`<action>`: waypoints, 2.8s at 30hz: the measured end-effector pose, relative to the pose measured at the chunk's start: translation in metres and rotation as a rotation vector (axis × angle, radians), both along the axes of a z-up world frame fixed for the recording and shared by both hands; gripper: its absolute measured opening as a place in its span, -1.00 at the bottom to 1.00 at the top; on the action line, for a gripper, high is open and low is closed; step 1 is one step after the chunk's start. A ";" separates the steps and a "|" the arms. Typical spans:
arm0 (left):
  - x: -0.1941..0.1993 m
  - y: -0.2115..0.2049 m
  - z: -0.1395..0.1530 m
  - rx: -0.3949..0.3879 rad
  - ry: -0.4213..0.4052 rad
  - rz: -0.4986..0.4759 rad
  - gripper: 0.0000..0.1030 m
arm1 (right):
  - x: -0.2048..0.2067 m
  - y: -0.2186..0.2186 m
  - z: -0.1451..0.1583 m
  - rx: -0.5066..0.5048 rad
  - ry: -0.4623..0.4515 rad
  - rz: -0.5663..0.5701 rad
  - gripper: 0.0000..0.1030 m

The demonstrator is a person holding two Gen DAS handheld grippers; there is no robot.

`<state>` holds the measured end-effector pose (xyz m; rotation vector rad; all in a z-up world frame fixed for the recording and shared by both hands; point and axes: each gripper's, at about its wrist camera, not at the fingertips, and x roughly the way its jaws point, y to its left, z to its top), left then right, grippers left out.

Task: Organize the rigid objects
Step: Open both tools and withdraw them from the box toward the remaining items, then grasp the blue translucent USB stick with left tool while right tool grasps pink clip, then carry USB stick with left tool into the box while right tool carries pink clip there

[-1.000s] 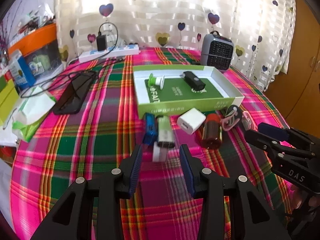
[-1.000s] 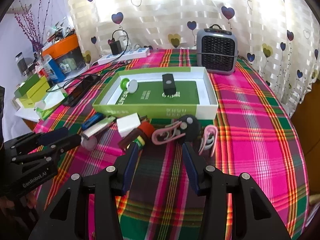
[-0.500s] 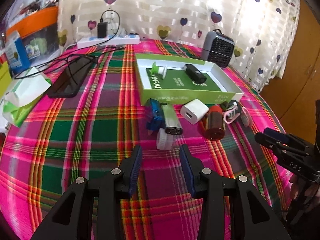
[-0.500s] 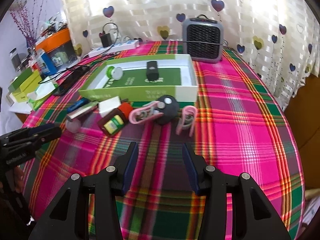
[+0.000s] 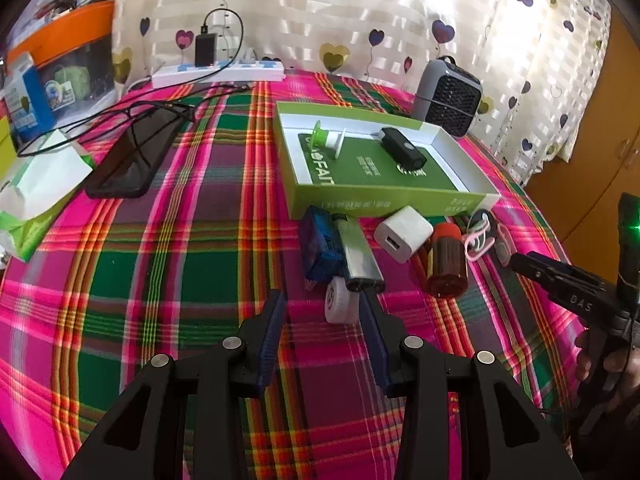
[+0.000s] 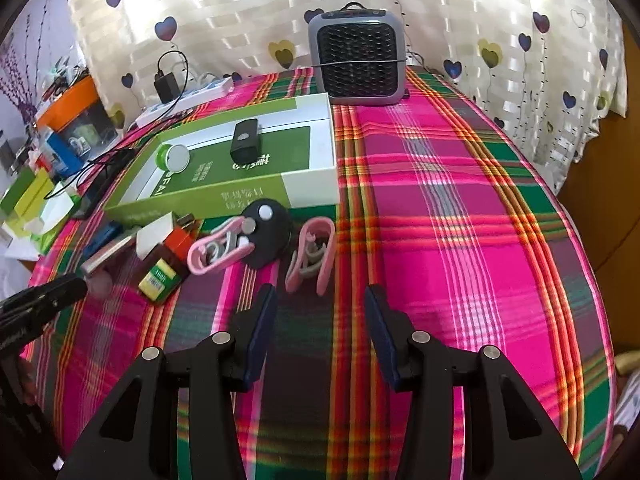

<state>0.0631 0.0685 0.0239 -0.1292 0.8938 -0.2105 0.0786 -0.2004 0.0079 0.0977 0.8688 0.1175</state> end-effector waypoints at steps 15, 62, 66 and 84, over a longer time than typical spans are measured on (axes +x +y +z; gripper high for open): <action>0.016 -0.007 0.007 -0.032 -0.021 -0.035 -0.23 | 0.033 0.007 -0.007 -0.033 0.026 0.012 -0.10; 0.058 0.001 -0.018 0.042 0.037 0.012 -0.52 | 0.040 0.001 -0.008 -0.112 -0.002 -0.046 -0.49; 0.058 -0.001 -0.018 0.047 0.035 0.007 -0.56 | 0.040 -0.001 -0.008 -0.106 -0.003 -0.051 -0.53; 0.058 -0.002 -0.017 0.052 0.033 0.003 -0.56 | 0.039 -0.002 -0.007 -0.101 -0.004 -0.052 -0.54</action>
